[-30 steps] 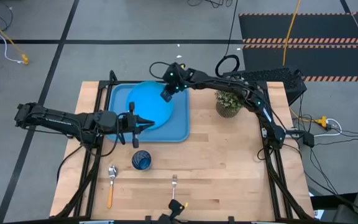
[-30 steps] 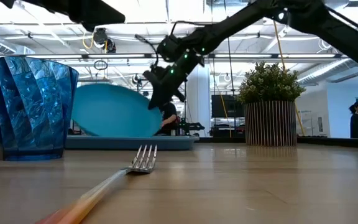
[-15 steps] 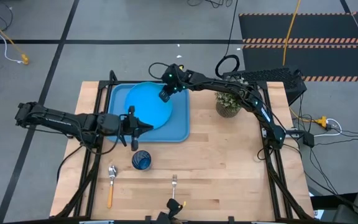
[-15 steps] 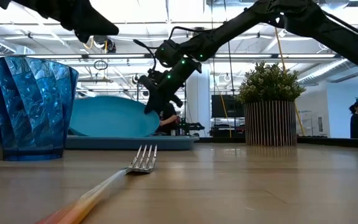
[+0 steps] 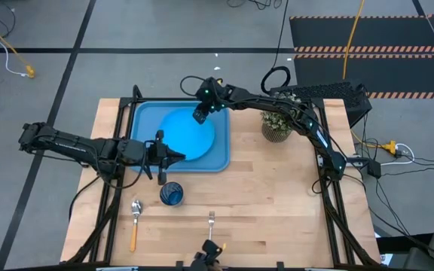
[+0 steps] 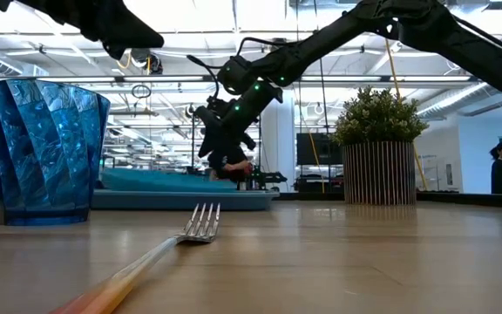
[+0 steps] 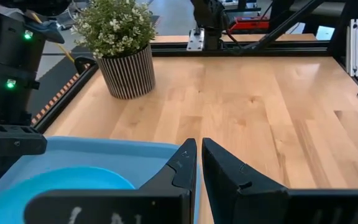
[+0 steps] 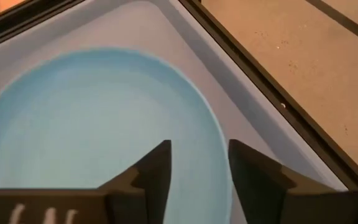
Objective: Pick and place plate/cup/fork/spoon on tray
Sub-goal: Put the blue cup on the blue tray to the bottom right of the blue plate
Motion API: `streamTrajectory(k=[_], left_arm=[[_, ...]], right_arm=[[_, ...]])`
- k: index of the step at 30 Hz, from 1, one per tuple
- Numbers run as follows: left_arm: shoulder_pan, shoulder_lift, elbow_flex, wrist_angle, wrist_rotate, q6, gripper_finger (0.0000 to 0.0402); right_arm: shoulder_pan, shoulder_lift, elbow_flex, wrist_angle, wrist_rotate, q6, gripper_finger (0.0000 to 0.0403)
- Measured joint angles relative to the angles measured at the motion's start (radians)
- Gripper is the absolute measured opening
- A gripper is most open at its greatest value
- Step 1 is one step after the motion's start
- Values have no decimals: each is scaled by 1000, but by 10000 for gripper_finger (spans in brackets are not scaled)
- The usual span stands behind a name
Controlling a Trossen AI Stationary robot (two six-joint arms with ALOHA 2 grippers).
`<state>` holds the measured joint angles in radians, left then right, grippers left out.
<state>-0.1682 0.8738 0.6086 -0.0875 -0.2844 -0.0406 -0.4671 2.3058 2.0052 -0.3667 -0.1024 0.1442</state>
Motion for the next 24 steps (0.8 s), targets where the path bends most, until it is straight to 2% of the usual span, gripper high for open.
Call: streamTrajectory(k=[8, 12, 15, 24], left_arm=[[-20, 0, 0, -1, 1, -9, 31], [-29, 0, 0, -17, 2, -19, 31], [-30, 0, 0, -23, 2, -22, 31], [-30, 0, 0, -23, 2, -26, 31]], right_arm=[[-9, -9, 0, -143, 13, -36, 176], [-10, -8, -1, -270, 132, -91, 169], [-8, -8, -1, -300, 208, -114, 167], [4, -8, -31, -312, 212, -107, 167]])
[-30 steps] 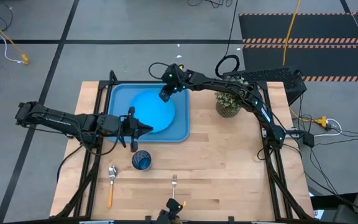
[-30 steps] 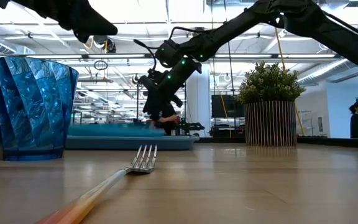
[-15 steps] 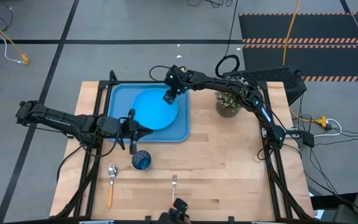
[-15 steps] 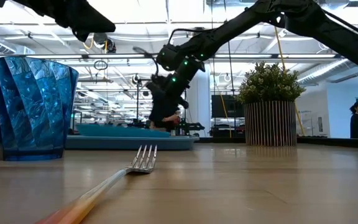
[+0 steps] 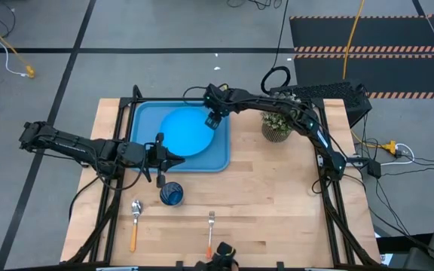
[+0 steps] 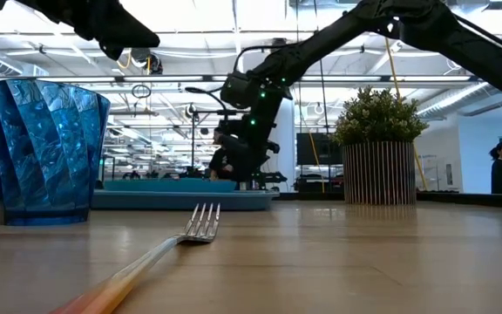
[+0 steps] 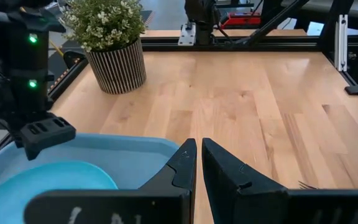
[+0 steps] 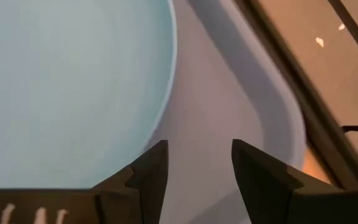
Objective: Pick and place plate/cup/fork/spoon on tray
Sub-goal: Put the blue cup on the blue tray to the bottom right of the blue plate
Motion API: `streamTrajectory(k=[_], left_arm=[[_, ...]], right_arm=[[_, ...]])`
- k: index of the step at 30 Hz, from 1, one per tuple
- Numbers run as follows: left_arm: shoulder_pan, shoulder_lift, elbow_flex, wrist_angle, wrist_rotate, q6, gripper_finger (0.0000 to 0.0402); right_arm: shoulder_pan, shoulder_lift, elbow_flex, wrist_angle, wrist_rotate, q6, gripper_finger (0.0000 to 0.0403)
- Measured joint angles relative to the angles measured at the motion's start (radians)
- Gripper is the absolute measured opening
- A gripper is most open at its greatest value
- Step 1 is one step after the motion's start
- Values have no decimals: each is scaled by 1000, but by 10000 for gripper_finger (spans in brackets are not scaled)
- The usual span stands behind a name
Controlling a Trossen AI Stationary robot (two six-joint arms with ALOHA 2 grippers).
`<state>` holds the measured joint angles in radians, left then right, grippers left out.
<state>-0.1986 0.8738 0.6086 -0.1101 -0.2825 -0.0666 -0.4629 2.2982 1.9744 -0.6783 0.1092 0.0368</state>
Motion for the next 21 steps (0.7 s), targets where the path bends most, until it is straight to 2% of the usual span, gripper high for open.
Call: streamTrajectory(k=[7, 14, 21], left_arm=[[0, 0, 0, 0, 0, -1, 31], [1, 0, 0, -13, 0, -3, 31], [1, 0, 0, -26, -1, -7, 31]], right_arm=[[14, 1, -65, 46, 1, 6, 167], [20, 1, -75, 81, 3, 19, 167], [19, -51, -76, -69, 54, 11, 167]])
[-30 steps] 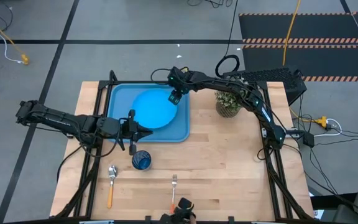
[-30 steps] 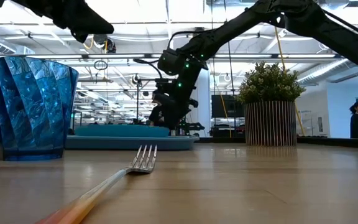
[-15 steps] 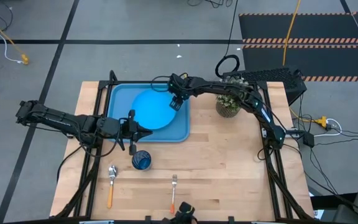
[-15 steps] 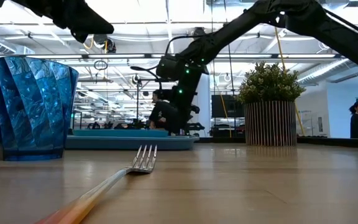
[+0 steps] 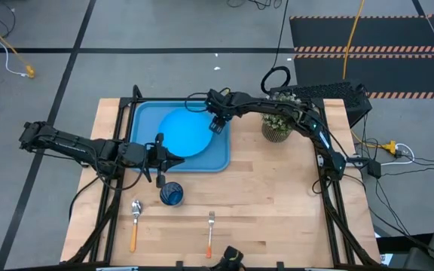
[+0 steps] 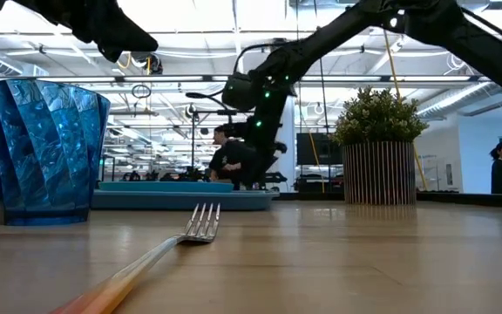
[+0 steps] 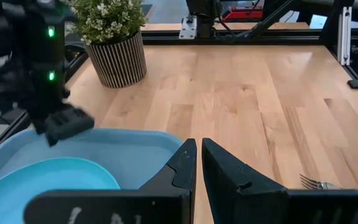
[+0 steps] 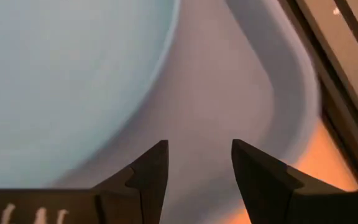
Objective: Pick and place plate/cup/fork/spoon on tray
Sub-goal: Put the blue cup on the blue tray to the bottom right of the blue plate
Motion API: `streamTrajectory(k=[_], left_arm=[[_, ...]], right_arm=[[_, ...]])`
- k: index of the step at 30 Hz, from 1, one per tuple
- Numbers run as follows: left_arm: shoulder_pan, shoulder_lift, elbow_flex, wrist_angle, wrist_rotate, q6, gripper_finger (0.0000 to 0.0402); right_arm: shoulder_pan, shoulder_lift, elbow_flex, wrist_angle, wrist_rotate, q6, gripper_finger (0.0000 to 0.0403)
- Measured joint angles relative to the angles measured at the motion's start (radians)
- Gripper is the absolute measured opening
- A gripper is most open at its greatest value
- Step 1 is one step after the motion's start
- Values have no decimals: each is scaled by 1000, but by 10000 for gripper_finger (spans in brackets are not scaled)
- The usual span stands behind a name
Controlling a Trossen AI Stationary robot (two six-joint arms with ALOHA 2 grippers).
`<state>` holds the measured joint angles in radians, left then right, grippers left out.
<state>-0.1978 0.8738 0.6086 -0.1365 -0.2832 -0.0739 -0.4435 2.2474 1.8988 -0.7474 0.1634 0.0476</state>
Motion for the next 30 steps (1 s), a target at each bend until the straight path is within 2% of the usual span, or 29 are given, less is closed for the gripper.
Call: streamTrajectory(k=[7, 13, 15, 19, 23, 30], left_arm=[[-2, 0, 0, -4, 0, -1, 31], [-5, 0, 0, -3, 0, -3, 31], [-5, 0, 0, -3, 0, -3, 31], [-5, 0, 0, -5, 0, -3, 31], [-5, 0, 0, -14, -12, -3, 31], [-5, -69, 0, -52, -232, -10, 31]], right_arm=[[41, -102, 0, -231, -33, -82, 167], [153, -167, 0, -388, -39, -113, 167], [196, -181, 0, -410, -76, -113, 167], [289, -185, 0, -387, -169, -80, 167], [373, -197, 0, -321, -170, -32, 167], [497, -237, 0, -163, -163, -13, 167]])
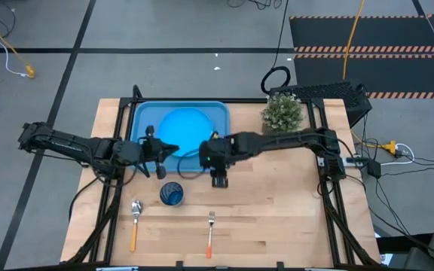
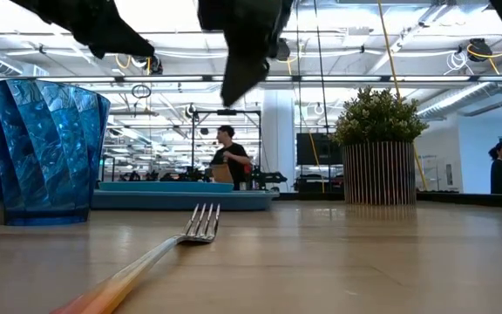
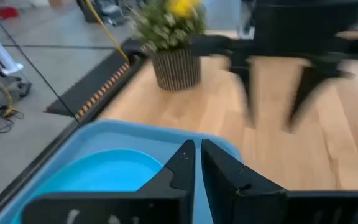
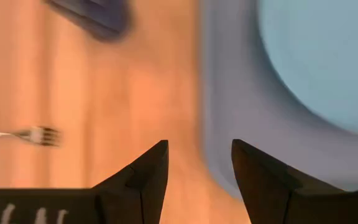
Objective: Pick and place plate/cup/fork/spoon on tray
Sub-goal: Put the blue cup on the blue tray to the bottom right of the blue plate
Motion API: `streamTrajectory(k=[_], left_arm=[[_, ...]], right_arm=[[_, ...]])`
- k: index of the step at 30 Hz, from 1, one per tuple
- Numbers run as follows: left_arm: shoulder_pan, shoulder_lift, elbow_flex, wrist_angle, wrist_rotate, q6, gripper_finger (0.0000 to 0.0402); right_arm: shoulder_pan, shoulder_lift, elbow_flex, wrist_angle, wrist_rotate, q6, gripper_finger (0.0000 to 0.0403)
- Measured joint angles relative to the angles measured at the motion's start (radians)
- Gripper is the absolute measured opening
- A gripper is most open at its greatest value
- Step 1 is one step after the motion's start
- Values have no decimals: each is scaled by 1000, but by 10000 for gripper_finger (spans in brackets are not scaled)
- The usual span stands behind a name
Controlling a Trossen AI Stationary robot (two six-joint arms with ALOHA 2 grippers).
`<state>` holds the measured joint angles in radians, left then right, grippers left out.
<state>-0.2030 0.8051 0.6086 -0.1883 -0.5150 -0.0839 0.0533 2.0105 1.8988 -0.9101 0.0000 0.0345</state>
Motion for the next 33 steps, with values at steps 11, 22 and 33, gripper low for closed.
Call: streamTrajectory(k=[11, 22, 33], left_arm=[[-132, -91, 0, -152, 197, -247, 31], [-132, 61, 72, -330, 366, -427, 31], [-133, 323, 338, -669, 521, -434, 31]], right_arm=[[30, -59, 2, -86, 116, 12, 167], [-52, -77, -149, -109, 130, 58, 167], [-87, -88, -230, -83, 131, 27, 167]])
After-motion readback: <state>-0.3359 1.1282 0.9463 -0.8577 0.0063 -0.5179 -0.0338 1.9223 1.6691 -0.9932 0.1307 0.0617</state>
